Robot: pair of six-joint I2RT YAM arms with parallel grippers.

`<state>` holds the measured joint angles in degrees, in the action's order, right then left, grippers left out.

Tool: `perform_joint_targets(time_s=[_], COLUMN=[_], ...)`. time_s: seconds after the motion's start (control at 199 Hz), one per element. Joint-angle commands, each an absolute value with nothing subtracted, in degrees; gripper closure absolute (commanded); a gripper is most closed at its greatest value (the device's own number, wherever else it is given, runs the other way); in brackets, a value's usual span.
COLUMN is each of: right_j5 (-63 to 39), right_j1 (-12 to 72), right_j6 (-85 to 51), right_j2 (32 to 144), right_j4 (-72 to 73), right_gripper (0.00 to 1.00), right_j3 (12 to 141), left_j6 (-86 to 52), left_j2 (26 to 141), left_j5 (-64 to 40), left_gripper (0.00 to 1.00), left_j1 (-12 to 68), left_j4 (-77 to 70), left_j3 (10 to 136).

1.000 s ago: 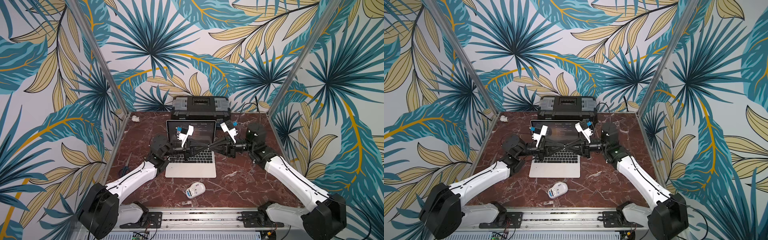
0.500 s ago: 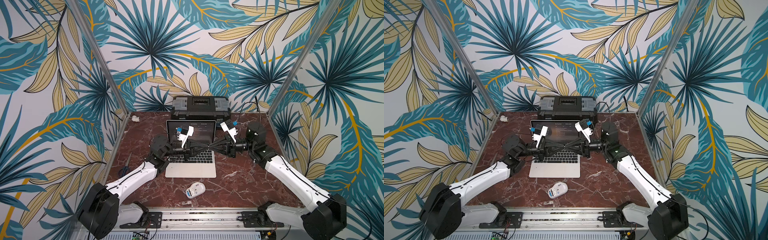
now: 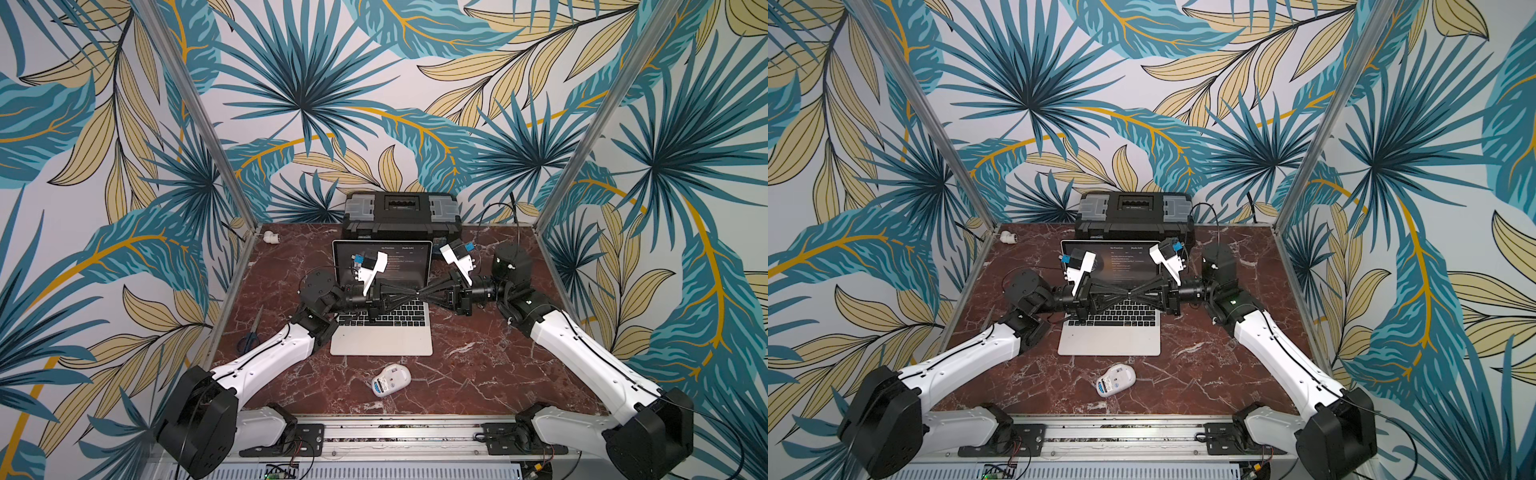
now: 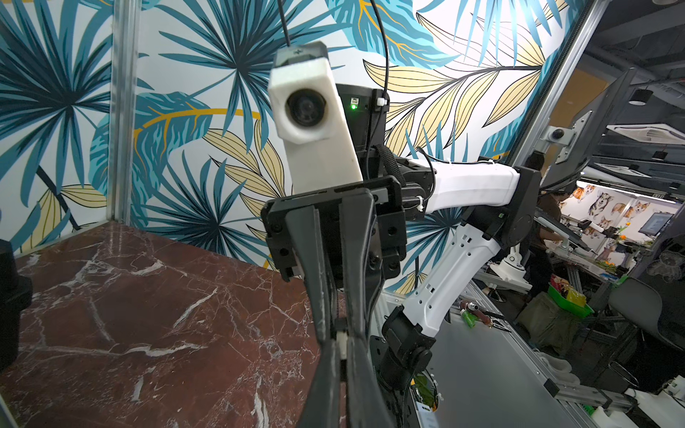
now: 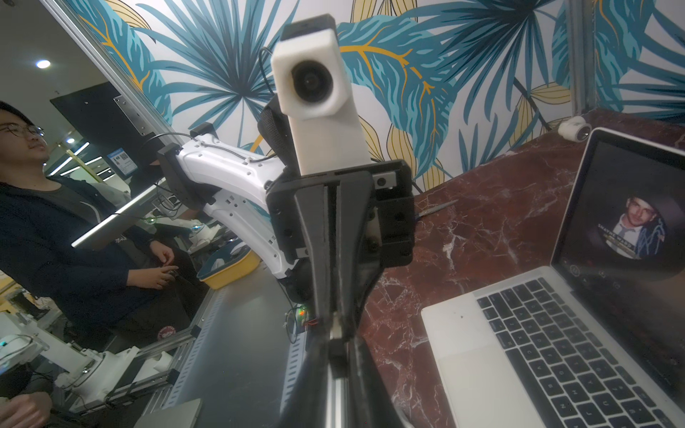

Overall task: Remove the wireless mouse receiver from the laptop
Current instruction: Adjust the USB plug, then pick up the mouse from the center of the board.

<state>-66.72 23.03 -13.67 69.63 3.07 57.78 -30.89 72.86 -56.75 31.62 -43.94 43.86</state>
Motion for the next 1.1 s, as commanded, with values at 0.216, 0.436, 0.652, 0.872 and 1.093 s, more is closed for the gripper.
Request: perform_joint_targets(time_s=[0.216, 0.436, 0.652, 0.872, 1.093], right_j5=[-68.8, -65.4, -55.3, -30.4, -22.6], right_j1=[23.3, 23.1, 23.7, 37.3, 47.5], right_j6=[-13.8, -7.3, 7.9, 19.9, 26.7], right_j2=[70.7, 69.7, 69.2, 76.3, 80.9], right_j4=[3.0, -4.0, -23.9, -47.1, -49.0], right_gripper=[1.00, 1.00, 1.00, 1.00, 1.00], right_j3=[59.5, 61.0, 63.7, 66.8, 64.2], left_j6=[-30.7, -31.3, -41.8, -47.9, -58.7], left_j2=[71.6, 69.6, 58.9, 43.1, 33.9], left_j5=[-57.0, -52.2, -36.9, -32.4, -26.5], left_gripper=[1.00, 0.32, 0.30, 0.41, 0.37], left_j1=[31.8, 31.5, 20.8, 20.1, 26.9], left_j4=[-46.0, -47.9, -49.4, -11.6, -0.8], left_j3=[42.6, 39.4, 24.4, 15.1, 5.6])
